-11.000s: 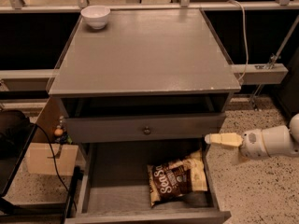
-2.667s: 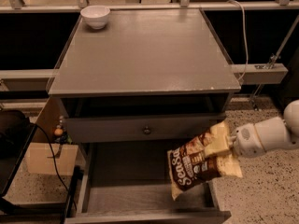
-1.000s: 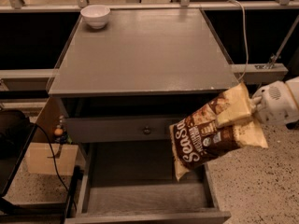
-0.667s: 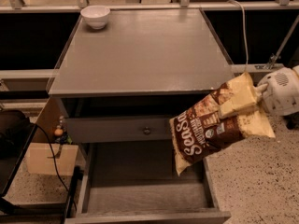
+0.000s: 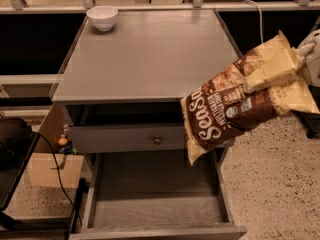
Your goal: Pick brown chip bag from top drawer and place on counter
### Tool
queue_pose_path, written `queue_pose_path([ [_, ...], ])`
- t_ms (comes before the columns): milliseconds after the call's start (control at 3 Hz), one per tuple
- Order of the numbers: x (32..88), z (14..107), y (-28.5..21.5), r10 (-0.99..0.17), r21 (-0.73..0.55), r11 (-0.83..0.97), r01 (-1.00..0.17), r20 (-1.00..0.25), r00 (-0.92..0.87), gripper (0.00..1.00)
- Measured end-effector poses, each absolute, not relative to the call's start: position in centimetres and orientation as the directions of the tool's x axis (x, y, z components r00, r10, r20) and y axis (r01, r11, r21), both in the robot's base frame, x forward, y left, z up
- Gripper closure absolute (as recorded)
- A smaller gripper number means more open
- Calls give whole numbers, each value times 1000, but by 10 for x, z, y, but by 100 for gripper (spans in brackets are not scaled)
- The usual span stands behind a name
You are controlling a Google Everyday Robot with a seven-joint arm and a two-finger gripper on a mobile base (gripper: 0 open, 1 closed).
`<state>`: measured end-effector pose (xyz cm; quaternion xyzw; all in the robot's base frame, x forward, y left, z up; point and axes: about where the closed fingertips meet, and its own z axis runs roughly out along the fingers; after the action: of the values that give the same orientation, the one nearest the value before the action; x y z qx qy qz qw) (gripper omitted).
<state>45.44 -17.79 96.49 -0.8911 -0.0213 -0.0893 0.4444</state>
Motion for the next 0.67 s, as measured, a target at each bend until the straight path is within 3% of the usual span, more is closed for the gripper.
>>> queue_pose_path([
  [667,473,981,-165,-38,-794,-593,130,190,981,100],
])
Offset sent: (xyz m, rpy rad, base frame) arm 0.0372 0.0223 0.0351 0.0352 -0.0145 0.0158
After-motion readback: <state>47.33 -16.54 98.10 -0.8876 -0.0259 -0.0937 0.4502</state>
